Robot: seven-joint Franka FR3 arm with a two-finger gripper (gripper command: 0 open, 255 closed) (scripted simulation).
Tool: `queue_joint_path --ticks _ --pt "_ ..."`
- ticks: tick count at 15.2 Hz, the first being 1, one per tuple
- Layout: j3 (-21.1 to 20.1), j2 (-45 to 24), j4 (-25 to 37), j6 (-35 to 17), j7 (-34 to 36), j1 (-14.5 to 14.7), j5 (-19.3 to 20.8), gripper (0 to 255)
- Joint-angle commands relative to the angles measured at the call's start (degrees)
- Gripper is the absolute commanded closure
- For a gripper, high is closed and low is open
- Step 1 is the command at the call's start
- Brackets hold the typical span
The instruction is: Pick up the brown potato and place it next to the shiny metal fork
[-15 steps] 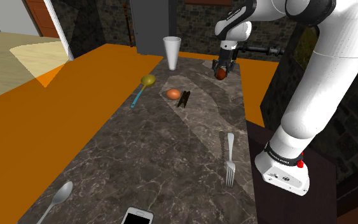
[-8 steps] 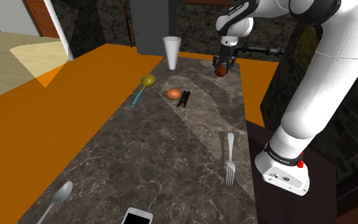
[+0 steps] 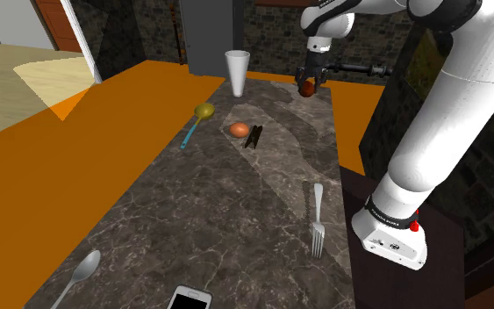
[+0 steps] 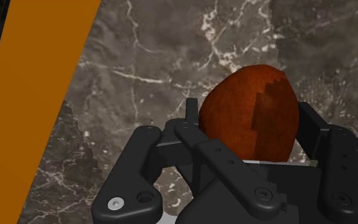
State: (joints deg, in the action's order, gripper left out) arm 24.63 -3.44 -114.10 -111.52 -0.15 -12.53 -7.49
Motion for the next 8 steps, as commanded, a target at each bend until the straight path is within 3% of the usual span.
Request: queue_joint_path --ticks 1,8 --pt "0.03 0.50 0.94 1.40 0.26 0.00 0.30 255" --pt "0.03 1.89 4.84 6.50 1.19 0.07 1.09 255"
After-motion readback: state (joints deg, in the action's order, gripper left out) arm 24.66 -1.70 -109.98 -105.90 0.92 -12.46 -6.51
